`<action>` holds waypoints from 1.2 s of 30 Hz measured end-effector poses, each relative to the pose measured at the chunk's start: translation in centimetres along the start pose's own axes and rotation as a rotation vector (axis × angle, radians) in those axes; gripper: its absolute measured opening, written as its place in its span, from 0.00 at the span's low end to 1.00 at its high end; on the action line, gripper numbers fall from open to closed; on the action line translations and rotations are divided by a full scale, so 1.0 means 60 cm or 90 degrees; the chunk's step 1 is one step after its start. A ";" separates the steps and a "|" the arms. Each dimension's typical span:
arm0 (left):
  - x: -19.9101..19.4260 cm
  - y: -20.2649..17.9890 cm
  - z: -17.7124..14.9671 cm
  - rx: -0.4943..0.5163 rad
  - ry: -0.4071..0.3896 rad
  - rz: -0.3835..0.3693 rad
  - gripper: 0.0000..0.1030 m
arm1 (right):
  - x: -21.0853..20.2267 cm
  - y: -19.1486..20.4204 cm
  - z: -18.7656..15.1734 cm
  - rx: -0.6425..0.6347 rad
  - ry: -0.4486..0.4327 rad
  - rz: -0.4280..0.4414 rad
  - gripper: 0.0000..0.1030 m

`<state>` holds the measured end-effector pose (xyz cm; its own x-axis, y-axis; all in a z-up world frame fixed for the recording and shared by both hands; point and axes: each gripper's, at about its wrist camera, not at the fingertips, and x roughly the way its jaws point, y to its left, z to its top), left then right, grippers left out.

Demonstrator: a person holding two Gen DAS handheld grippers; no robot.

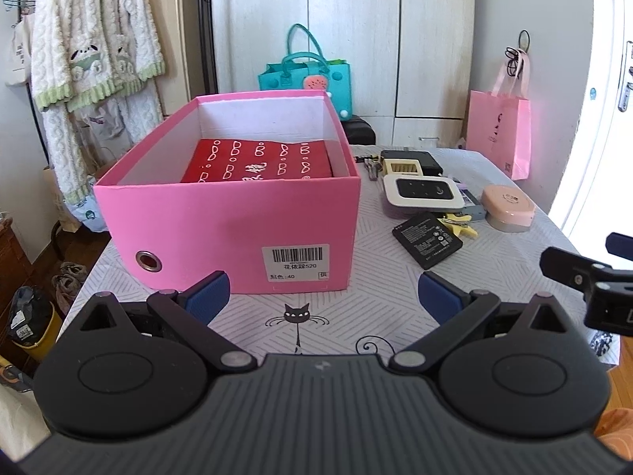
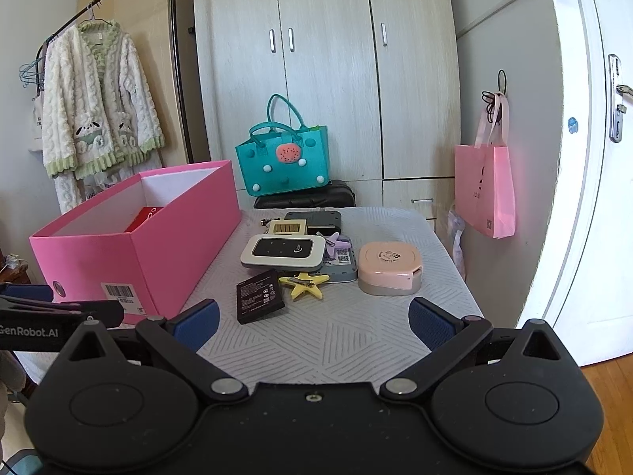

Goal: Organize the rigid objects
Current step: 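Lower the right tool onto the pink round compact and close it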

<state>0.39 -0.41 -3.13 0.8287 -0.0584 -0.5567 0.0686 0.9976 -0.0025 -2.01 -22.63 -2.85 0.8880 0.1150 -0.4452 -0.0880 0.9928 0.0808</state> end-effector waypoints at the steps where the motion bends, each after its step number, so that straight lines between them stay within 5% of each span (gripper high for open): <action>1: 0.001 0.000 0.000 0.002 0.001 -0.002 1.00 | 0.001 0.001 0.001 0.000 0.001 0.001 1.00; 7: 0.017 0.005 0.000 0.004 0.015 -0.022 0.98 | 0.010 0.003 -0.002 -0.009 -0.012 0.018 1.00; 14: 0.018 0.026 0.018 0.018 0.006 -0.034 0.97 | 0.015 -0.017 0.001 -0.038 -0.087 0.079 1.00; 27: 0.014 0.139 0.168 0.123 -0.001 0.051 0.97 | 0.139 -0.110 0.050 -0.042 0.049 0.052 1.00; 33: 0.095 0.208 0.228 0.136 0.056 0.127 0.94 | 0.208 -0.138 0.059 -0.026 0.098 0.052 0.94; 36: 0.147 0.242 0.245 0.107 0.119 0.120 0.81 | 0.238 -0.136 0.064 -0.040 0.120 0.052 0.91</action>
<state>16.87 13.06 4.12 0.7197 0.1500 -0.6779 0.0281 0.9693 0.2444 13.10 -29.23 -6.46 0.7768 0.1941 -0.5991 -0.1898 0.9792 0.0712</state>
